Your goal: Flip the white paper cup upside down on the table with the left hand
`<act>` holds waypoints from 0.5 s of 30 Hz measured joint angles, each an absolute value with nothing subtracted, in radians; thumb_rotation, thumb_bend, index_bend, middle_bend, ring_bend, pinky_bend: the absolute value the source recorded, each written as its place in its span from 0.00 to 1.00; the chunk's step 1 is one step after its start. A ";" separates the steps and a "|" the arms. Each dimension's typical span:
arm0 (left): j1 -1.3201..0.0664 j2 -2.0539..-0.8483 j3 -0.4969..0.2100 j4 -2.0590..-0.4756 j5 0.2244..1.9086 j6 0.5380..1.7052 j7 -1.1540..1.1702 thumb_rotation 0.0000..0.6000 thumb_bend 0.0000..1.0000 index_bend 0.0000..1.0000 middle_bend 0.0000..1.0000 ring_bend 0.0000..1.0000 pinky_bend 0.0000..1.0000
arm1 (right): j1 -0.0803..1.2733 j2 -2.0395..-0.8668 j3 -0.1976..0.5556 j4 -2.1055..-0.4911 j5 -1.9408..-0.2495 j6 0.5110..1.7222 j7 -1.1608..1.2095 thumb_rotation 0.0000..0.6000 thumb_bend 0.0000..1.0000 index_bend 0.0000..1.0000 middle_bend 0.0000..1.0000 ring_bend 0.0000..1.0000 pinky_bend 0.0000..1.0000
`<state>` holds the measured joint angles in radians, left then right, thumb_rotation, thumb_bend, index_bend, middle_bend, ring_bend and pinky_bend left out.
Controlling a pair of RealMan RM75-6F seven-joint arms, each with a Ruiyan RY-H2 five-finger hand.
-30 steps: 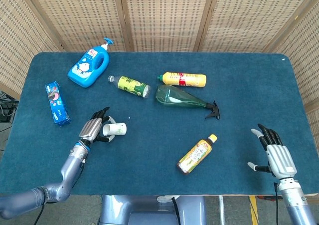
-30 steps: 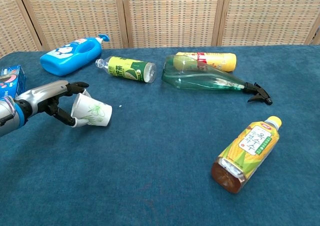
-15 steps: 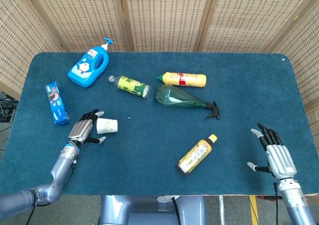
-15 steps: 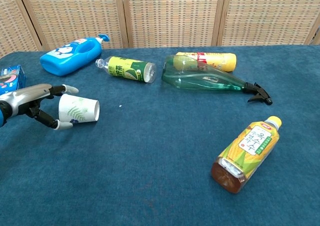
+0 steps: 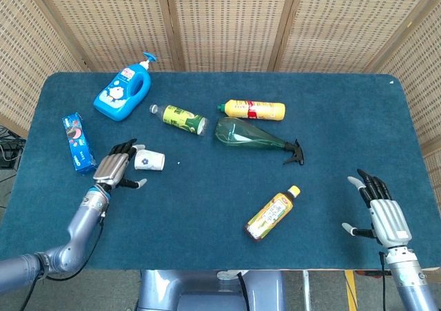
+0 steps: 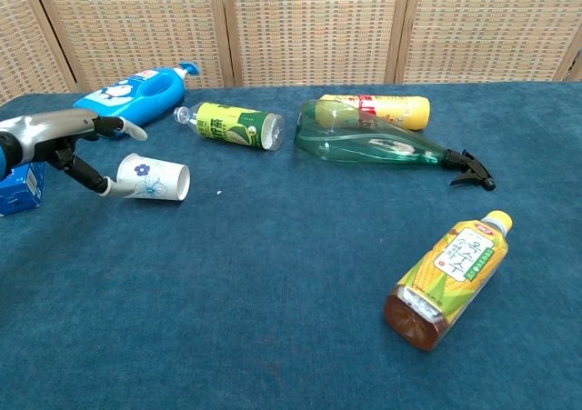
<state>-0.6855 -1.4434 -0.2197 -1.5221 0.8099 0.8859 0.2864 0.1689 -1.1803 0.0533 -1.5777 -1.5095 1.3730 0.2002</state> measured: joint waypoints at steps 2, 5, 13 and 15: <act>-0.711 -1.424 -0.230 -1.550 0.764 0.884 0.328 0.86 0.27 0.15 0.00 0.00 0.00 | 0.168 -1.180 0.054 -1.578 -1.508 1.374 0.201 1.00 0.10 0.00 0.00 0.00 0.00; -0.748 -1.399 -0.236 -1.580 0.703 0.880 0.394 0.86 0.27 0.15 0.00 0.00 0.00 | 0.168 -1.179 0.056 -1.577 -1.505 1.374 0.206 1.00 0.10 0.00 0.00 0.00 0.00; -0.865 -1.355 -0.208 -1.632 0.475 0.879 0.591 0.86 0.28 0.21 0.00 0.00 0.00 | 0.170 -1.176 0.059 -1.572 -1.495 1.367 0.220 1.00 0.10 0.00 0.00 0.00 0.00; -0.894 -1.352 -0.198 -1.639 0.422 0.881 0.633 0.86 0.28 0.23 0.00 0.00 0.00 | 0.170 -1.176 0.061 -1.570 -1.492 1.365 0.223 1.00 0.10 0.00 0.00 0.00 0.00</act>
<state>-0.8937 -1.3516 -0.1976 -1.6387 0.4220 0.8806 0.6331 0.1703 -1.1759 0.0607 -1.5697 -1.4922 1.3652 0.2234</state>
